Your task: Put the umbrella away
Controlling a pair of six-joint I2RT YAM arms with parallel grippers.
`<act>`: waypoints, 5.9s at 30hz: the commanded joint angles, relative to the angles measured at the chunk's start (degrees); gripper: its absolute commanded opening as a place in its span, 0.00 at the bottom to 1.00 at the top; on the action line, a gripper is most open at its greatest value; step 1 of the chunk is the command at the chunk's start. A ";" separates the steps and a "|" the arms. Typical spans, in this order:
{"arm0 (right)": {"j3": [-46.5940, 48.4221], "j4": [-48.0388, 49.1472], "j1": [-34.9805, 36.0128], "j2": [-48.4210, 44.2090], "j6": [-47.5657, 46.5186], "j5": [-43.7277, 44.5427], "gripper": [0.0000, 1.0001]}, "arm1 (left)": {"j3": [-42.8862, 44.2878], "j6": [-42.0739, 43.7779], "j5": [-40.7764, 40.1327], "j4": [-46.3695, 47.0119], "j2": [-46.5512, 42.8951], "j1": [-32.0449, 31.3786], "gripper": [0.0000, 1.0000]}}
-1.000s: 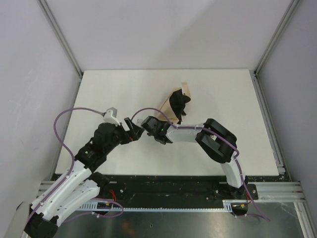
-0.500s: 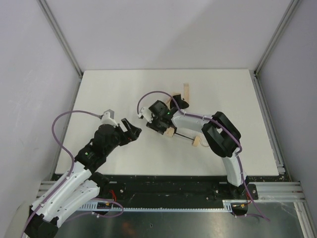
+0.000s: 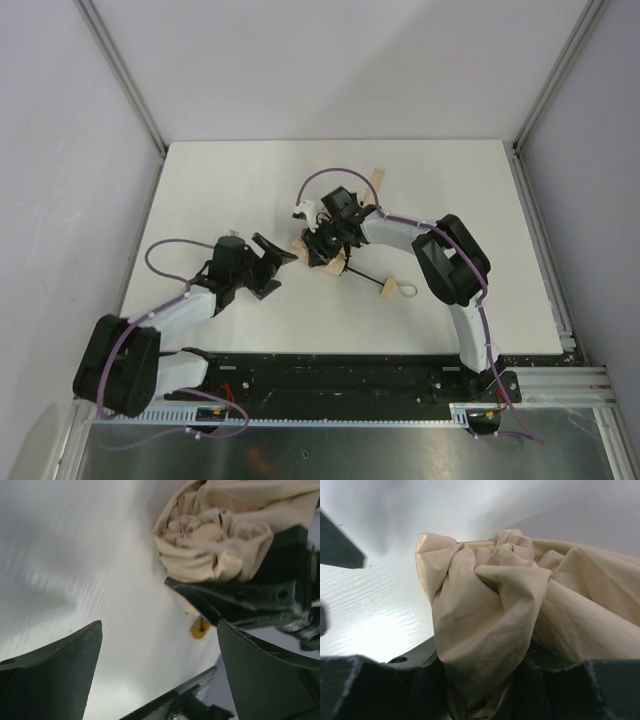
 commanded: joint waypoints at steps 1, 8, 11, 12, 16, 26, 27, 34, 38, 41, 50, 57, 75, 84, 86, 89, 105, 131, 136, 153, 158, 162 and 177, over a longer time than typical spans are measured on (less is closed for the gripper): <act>-6.68 -10.47 0.61 10.12 3.46 -7.67 0.00 | -0.39 -12.37 7.79 15.30 6.53 2.90 0.99; -6.68 -9.98 -0.11 10.30 3.39 -9.15 0.00 | 2.18 -13.58 7.48 22.62 15.58 3.00 0.99; -6.68 -9.64 -0.38 10.38 3.38 -9.55 0.00 | 2.67 -13.31 5.34 24.22 16.98 2.84 0.99; -6.68 -9.50 -0.42 10.41 3.41 -9.73 0.00 | 2.92 -13.08 4.87 24.77 17.45 2.81 0.99; -6.68 -9.14 -0.60 10.26 3.52 -10.00 0.00 | 4.19 -12.78 3.52 26.76 19.63 2.01 1.00; -6.64 -8.93 -0.79 8.71 3.23 -10.64 0.00 | 3.85 -14.60 -1.84 27.35 27.76 -1.44 0.92; -6.66 -9.01 -0.75 8.57 3.12 -10.85 0.00 | 3.82 -14.25 -2.36 27.26 28.20 -1.66 0.90; -6.64 -9.67 0.29 7.12 0.89 -11.56 0.00 | 4.21 -8.47 -10.05 24.72 32.66 -2.09 0.71; -6.68 -10.25 0.96 6.93 0.14 -10.27 0.00 | 4.82 -5.00 -10.52 24.17 33.87 -2.01 0.46; -6.68 -9.38 1.12 5.39 1.47 -8.86 0.00 | 4.79 -3.06 -10.98 23.59 33.22 -1.90 0.29; -6.51 -5.51 0.10 -5.41 9.44 -5.15 0.23 | 5.39 -1.02 -7.33 21.97 33.84 -2.48 0.03; -6.57 -7.59 -1.59 -19.47 12.93 2.55 0.70 | 6.71 -0.96 -6.49 16.86 32.17 -2.66 0.00; -34.06 31.09 20.68 -30.85 -3.80 47.82 0.76 | 14.23 -5.04 -3.67 -4.78 33.92 -2.98 0.00; -34.72 43.71 22.96 -20.52 -9.09 55.21 0.76 | 15.74 -5.48 -3.01 -8.23 34.78 -3.04 0.00; -34.50 45.02 22.87 -19.47 -9.58 55.50 0.76 | 15.81 -5.66 -2.79 -8.54 34.92 -3.02 0.00; -33.71 47.02 22.29 -17.28 -10.76 56.58 0.76 | 15.78 -5.72 -2.66 -8.79 35.20 -3.06 0.00; -25.92 30.81 16.44 -4.99 -1.95 48.50 0.04 | 17.08 -4.86 -0.23 -9.11 35.67 -3.05 0.00; -25.41 15.82 0.57 7.56 22.19 -6.72 0.00 | 9.71 1.12 13.91 11.33 17.05 10.19 0.99; -24.77 17.24 -0.73 9.98 24.82 -10.35 0.00 | 8.93 -2.26 14.43 15.34 18.55 8.11 0.99; -23.56 17.10 -2.73 9.82 25.59 -14.60 0.00 | 7.47 -11.02 -6.07 16.67 26.45 2.17 0.87; -23.57 17.10 -2.76 9.20 25.38 -14.95 0.00 | 9.71 -9.62 -5.55 15.77 31.72 1.72 0.70; -23.60 16.69 -2.62 7.75 24.79 -15.22 0.00 | 9.33 -9.60 -5.14 15.26 34.05 1.67 0.44; -14.84 8.12 0.04 -10.49 22.54 -2.99 0.51 | 8.41 -2.99 -3.93 9.17 31.74 1.22 0.00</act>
